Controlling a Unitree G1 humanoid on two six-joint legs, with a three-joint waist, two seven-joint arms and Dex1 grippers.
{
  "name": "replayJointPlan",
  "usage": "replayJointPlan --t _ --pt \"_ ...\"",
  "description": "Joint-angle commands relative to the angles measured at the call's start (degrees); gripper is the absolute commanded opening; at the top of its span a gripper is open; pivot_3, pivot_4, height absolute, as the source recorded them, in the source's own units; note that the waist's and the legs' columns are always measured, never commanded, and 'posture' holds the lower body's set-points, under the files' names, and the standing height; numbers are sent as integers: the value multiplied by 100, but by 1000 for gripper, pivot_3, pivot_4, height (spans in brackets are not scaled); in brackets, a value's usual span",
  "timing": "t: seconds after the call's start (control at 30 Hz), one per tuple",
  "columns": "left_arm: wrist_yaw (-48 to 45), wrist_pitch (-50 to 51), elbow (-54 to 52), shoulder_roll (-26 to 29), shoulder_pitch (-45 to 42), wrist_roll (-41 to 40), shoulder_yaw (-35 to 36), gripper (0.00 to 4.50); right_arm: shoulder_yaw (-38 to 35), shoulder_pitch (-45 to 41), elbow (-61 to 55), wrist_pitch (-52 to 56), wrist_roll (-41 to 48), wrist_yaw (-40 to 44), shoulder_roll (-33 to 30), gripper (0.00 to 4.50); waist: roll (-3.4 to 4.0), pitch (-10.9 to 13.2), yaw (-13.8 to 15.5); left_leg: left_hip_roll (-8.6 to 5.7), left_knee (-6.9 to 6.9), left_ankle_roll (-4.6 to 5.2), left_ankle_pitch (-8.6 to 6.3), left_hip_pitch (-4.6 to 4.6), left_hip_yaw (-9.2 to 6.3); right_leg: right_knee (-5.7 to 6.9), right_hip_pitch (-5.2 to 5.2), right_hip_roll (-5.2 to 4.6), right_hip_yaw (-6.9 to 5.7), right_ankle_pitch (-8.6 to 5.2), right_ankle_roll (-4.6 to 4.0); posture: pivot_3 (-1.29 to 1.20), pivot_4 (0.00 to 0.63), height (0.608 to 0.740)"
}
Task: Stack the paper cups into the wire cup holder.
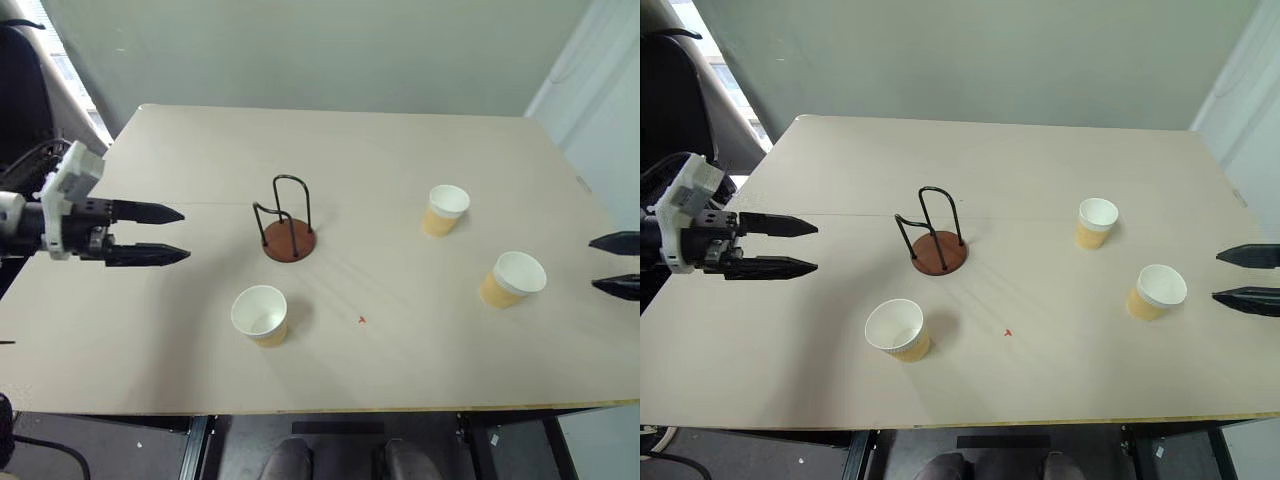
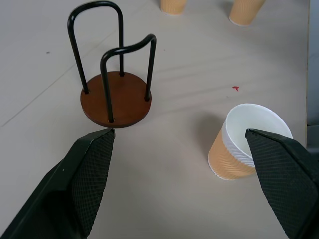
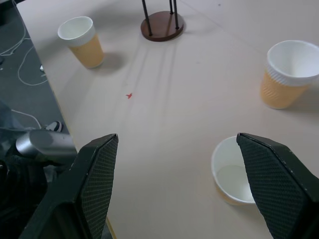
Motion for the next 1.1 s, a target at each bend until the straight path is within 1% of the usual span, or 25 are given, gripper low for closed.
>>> replayJointPlan --t 0.03,0.23,0.37,0.47,0.53,0.6,0.67,0.77,0.93,1.1 --pt "41 70 -113 -96 -81 80 210 4476 -308 3 -230 111 2 -108 58 3855 0 0 1 0 1 0 0 0 0 0 0 0 0 0 1 0 150 740" --pt "238 87 -145 -375 -24 178 353 4476 -313 -15 -443 238 50 -344 295 3855 -2 -1 -1 0 7 0 0 1 0 0 3 0 0 1 2 0 150 740" --pt "261 81 -165 -472 -22 248 360 4476 -326 -51 -499 281 66 -415 340 3855 -1 -1 0 0 7 0 0 2 0 -1 4 1 0 1 2 0 150 740" --pt "332 1 -57 -600 -194 399 279 4476 -309 -110 -477 283 69 -436 322 3855 -2 -1 1 0 8 1 0 2 0 -1 4 0 0 1 3 0 150 740" --pt "597 -248 48 -799 -326 776 50 4476 -317 -238 -486 316 140 -467 295 3855 -1 -1 15 -2 11 1 1 2 -1 -2 4 0 0 2 3 0 150 740" --pt "1142 -611 337 -1195 -567 1224 -127 4476 -329 -374 -606 431 273 -525 295 3855 1 -3 26 -3 16 2 2 3 -2 -2 6 -1 0 2 3 0 150 740" --pt "1525 -788 640 -1558 -808 1483 -193 4476 -353 -382 -807 567 378 -559 324 3855 2 -3 39 -4 26 5 3 6 -2 1 14 -3 -1 3 6 0 150 740" --pt "1720 -1004 920 -1865 -956 1754 -274 4476 -417 -280 -1094 738 487 -622 410 3855 -3 0 31 -4 43 6 4 0 -1 1 19 -1 -4 9 16 0 150 740" --pt "1946 -1166 1408 -2311 -1251 1953 -268 4476 -544 -62 -1554 997 667 -848 641 3855 -4 0 9 -3 52 9 2 -3 3 -2 29 5 -3 23 42 0 150 740" --pt "2660 -1396 2041 -2809 -1706 2262 -242 4476 -605 -15 -1836 1171 827 -1108 803 3855 -4 0 19 -4 65 10 1 -4 2 -4 32 5 -2 25 45 0 150 740"
